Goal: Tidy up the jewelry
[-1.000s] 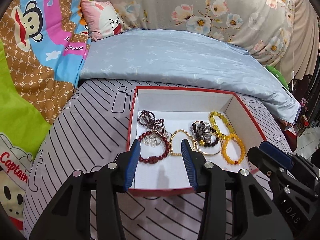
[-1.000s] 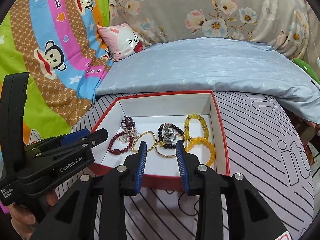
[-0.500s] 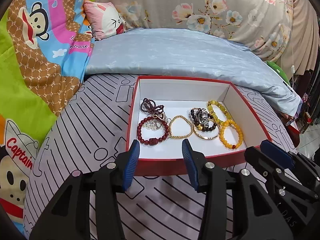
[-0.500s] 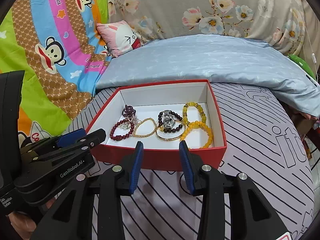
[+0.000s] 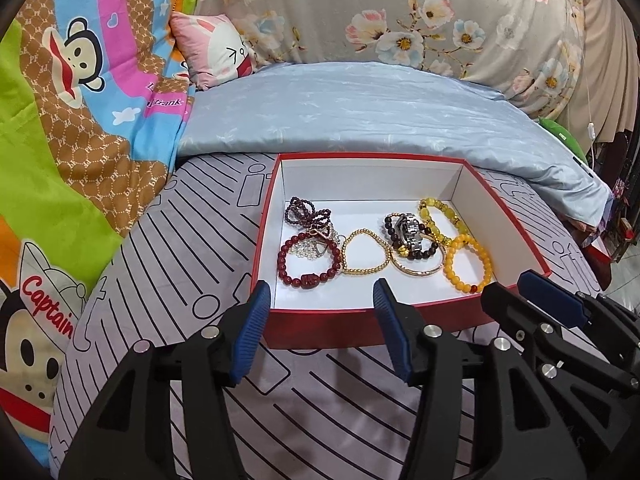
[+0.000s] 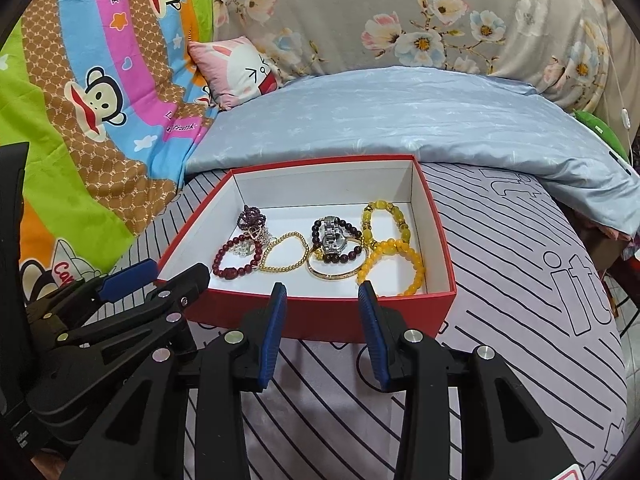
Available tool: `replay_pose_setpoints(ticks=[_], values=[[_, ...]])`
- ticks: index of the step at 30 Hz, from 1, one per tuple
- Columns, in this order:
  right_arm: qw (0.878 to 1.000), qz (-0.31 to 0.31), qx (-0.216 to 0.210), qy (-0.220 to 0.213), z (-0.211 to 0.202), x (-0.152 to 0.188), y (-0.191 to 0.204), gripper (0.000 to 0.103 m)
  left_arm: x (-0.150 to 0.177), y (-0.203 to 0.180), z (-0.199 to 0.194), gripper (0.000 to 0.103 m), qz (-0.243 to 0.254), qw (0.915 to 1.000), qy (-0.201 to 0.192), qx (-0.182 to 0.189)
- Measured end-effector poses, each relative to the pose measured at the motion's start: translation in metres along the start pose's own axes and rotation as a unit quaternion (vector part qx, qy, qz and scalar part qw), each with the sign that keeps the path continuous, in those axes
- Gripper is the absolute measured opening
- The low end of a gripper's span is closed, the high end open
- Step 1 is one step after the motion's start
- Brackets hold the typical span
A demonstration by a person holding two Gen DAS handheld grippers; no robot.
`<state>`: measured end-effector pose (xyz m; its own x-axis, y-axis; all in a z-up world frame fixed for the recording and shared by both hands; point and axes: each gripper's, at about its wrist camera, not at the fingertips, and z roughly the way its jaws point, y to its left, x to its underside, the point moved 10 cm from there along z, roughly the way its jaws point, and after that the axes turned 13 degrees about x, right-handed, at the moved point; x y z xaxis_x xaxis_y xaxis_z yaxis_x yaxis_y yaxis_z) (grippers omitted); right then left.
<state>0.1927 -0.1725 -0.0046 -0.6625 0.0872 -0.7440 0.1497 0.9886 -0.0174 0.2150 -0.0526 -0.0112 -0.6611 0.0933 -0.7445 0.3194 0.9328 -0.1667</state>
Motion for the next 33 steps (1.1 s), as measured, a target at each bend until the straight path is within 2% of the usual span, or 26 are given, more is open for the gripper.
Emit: replay_pose_setpoints(ticks=[7, 10, 12, 17, 23, 28, 33], values=[[1.000, 0.001, 0.008, 0.002, 0.002, 0.000, -0.001, 0.041, -0.002, 0.003, 0.001, 0.053, 0.000, 1.0000, -0.002, -0.010], [1.000, 0.007, 0.018, 0.002, 0.001, 0.000, -0.005, 0.051, -0.001, 0.008, -0.001, 0.063, -0.008, 0.9998, -0.007, -0.017], [1.000, 0.012, 0.026, 0.000, 0.000, -0.001, -0.010, 0.062, -0.002, 0.013, -0.003, 0.069, -0.014, 0.9996, -0.011, -0.023], [0.999, 0.032, 0.042, -0.007, -0.005, -0.003, -0.023, 0.077, -0.006, 0.022, -0.012, 0.090, -0.024, 0.9987, -0.023, -0.039], [0.997, 0.016, 0.070, -0.006, -0.007, -0.005, -0.026, 0.078, -0.005, 0.024, -0.015, 0.093, -0.028, 0.9983, -0.017, -0.049], [0.997, 0.011, 0.074, 0.005, -0.011, -0.006, -0.024, 0.078, -0.001, 0.026, -0.017, 0.093, -0.044, 0.9981, 0.000, -0.044], [0.997, 0.015, 0.075, 0.021, -0.015, -0.004, -0.025, 0.078, 0.003, 0.023, -0.019, 0.093, -0.033, 0.9981, 0.021, -0.048]])
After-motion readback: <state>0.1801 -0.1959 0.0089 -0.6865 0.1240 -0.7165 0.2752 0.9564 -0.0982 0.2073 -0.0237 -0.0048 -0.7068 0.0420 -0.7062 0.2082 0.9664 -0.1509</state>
